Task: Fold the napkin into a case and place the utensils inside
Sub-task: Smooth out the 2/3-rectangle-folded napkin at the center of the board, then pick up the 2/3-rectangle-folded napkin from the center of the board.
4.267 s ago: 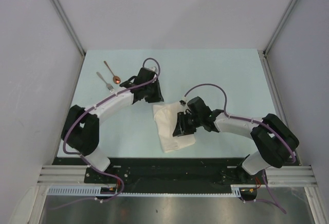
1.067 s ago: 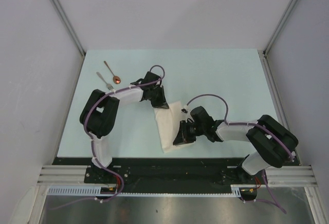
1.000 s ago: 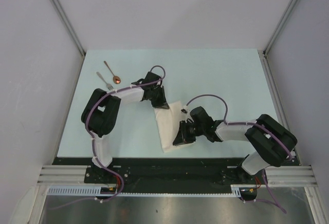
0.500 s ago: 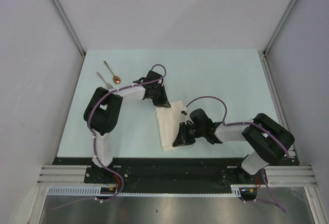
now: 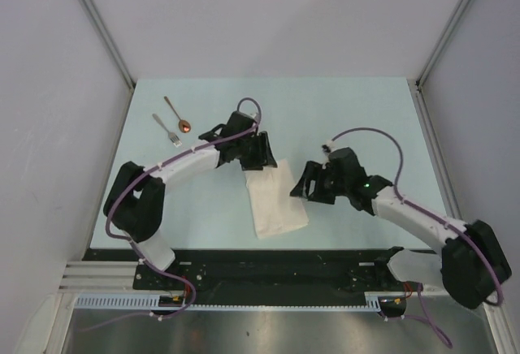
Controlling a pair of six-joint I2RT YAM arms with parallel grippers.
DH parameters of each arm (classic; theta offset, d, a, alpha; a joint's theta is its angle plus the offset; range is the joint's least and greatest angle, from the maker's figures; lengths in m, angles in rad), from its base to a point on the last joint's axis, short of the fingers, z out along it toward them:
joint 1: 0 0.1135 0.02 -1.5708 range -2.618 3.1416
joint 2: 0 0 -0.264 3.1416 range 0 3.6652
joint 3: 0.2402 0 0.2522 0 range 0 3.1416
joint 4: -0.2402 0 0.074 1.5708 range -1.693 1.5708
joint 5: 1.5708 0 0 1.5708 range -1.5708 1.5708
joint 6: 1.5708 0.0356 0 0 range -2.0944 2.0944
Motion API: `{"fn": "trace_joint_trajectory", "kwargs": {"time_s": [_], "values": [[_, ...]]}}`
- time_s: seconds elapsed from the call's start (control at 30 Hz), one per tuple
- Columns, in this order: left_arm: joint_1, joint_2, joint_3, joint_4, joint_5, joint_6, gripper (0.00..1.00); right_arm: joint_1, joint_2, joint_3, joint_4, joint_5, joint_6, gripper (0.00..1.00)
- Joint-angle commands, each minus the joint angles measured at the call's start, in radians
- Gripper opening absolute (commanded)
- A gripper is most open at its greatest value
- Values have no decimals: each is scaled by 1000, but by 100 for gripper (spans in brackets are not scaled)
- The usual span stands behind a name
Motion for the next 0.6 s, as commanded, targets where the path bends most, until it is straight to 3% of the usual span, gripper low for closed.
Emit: {"fn": "trace_joint_trajectory", "kwargs": {"time_s": [0.0, 0.07, 0.1, 0.17, 0.23, 0.37, 0.57], "values": [[-226, -79, 17, -115, -257, -57, 59, -221, -176, -2, -340, 204, -1, 78], [-308, -54, 44, -149, -403, -84, 60, -323, -214, -39, -372, 186, -25, 84], [-380, -33, 86, -195, -445, -95, 61, -418, -234, -45, -385, 160, -51, 85], [-442, 45, 139, -244, -544, -112, 61, -487, -244, -51, -427, 157, -65, 86], [-511, 107, 224, -328, -574, -126, 60, -567, -260, -56, -440, 161, -78, 87], [-612, 251, 372, -427, -648, -134, 59, -629, -258, -33, -455, 221, -79, 87], [-637, 354, 444, -470, -649, -144, 55, -630, -238, -39, -438, 193, -111, 87]]}}
